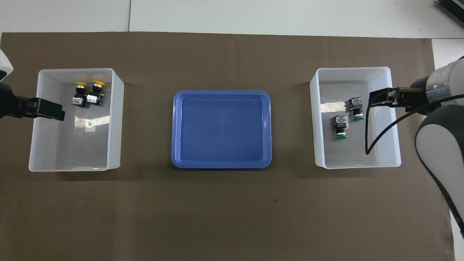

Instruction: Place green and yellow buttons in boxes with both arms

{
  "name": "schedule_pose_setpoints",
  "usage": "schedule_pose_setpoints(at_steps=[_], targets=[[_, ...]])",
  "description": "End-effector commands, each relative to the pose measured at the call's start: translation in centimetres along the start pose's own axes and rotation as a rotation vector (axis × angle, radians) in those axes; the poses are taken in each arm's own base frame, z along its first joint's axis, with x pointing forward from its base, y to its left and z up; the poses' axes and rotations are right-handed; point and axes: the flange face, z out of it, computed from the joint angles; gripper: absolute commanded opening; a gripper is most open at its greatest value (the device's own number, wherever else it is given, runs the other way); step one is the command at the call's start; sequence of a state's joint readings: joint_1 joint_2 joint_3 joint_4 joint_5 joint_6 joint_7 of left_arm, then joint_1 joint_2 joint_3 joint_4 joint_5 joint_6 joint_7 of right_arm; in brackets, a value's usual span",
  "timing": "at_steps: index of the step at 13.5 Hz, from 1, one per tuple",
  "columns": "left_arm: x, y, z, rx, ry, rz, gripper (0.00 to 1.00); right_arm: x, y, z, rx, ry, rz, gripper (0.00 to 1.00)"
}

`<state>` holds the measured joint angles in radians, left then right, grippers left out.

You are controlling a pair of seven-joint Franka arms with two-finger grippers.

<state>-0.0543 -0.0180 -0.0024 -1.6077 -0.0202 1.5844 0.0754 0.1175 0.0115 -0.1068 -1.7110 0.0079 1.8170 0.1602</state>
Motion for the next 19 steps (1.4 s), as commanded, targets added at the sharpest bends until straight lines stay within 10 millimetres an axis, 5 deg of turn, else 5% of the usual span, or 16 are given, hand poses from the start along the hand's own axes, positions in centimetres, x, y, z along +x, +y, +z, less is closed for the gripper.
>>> schedule_pose_setpoints(at_steps=[1,4,7,19], targets=[[-1.8,0.1,-0.6,0.013,-0.065,-0.016,1.00,-0.5,3.9,-3.3,-0.019,-0.013,0.072,1.00],[-2.0,0.2,-0.4,0.014,-0.062,-0.020,1.00,-1.7,6.3,-5.3,-0.023,-0.027,0.073,1.00],[-1.4,0.0,-0.9,0.015,-0.031,-0.021,1.00,-2.2,6.3,-7.4,-0.028,-0.025,0.063,1.00],[-1.5,-0.2,-1.7,0.017,-0.004,-0.020,1.00,-2.5,4.9,-7.7,-0.024,-0.051,-0.018,1.00]])
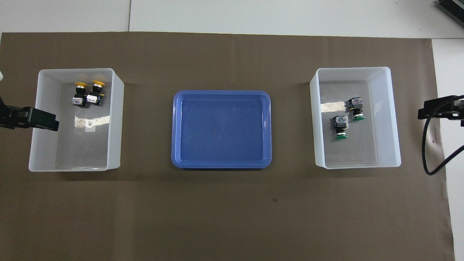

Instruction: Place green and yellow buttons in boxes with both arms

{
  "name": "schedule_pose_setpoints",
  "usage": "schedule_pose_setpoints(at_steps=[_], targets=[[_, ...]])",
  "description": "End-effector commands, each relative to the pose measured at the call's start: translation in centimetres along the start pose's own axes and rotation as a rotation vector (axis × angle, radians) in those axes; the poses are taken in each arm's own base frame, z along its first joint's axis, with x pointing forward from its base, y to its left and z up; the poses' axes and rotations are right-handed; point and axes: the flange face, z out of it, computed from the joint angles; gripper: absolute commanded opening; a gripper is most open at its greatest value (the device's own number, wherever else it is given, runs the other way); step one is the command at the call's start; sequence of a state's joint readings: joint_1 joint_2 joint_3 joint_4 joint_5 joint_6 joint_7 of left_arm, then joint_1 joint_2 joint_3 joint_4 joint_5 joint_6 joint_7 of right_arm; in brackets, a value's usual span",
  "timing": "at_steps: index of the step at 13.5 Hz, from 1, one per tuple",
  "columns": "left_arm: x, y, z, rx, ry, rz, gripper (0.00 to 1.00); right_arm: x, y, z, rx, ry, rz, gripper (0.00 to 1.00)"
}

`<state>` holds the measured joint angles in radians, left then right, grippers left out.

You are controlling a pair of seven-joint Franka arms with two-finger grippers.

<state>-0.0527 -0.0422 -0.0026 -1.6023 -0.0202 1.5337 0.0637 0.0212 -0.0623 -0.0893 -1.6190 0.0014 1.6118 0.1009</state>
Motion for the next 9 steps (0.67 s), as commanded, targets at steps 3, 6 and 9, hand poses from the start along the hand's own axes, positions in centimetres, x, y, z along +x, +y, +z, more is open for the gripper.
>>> schedule_pose_setpoints(at_steps=[3,6,9], targets=[[0.0,-0.8,-0.7,0.019,0.036,-0.016,1.00,0.1,0.0,-1.8,-0.020,-0.023,-0.028,1.00],[0.0,-0.8,-0.6,0.019,0.032,-0.018,1.00,0.0,-0.2,-1.6,-0.015,-0.023,-0.014,1.00],[0.0,-0.8,-0.6,0.019,0.032,-0.018,1.00,-0.3,0.0,-1.1,-0.019,-0.033,0.023,1.00]])
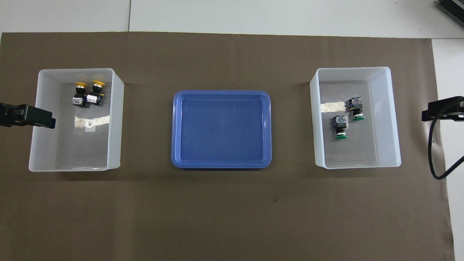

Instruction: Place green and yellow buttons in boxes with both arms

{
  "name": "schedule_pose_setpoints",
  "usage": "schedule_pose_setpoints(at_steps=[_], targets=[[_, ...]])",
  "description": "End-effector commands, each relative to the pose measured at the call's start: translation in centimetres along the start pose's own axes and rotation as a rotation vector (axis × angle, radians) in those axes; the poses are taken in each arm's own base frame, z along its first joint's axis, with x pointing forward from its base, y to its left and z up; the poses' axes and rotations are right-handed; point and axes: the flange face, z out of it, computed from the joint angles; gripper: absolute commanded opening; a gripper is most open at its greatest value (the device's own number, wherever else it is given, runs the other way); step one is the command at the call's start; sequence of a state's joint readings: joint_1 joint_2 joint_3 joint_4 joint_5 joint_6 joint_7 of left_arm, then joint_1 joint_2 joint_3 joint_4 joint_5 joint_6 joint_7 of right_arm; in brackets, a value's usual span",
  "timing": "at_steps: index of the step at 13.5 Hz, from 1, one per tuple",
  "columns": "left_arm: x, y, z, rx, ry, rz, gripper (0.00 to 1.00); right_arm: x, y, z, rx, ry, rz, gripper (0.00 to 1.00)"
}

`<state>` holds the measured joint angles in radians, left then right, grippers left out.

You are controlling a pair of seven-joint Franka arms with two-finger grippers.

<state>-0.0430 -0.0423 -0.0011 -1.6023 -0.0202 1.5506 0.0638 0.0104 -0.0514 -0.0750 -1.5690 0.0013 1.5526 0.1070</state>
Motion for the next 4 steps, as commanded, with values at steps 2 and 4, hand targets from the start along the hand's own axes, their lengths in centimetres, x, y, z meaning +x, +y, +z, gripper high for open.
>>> schedule_pose_setpoints(at_steps=[2,4], targets=[[-0.21,-0.24,-0.45,0.020,0.016,-0.007,1.00,-0.25,-0.61,0.23,-0.013,-0.015,0.008,1.00],[-0.19,-0.22,-0.47,0.018,0.018,-0.007,1.00,-0.25,-0.58,0.24,-0.012,-0.015,0.010,1.00]])
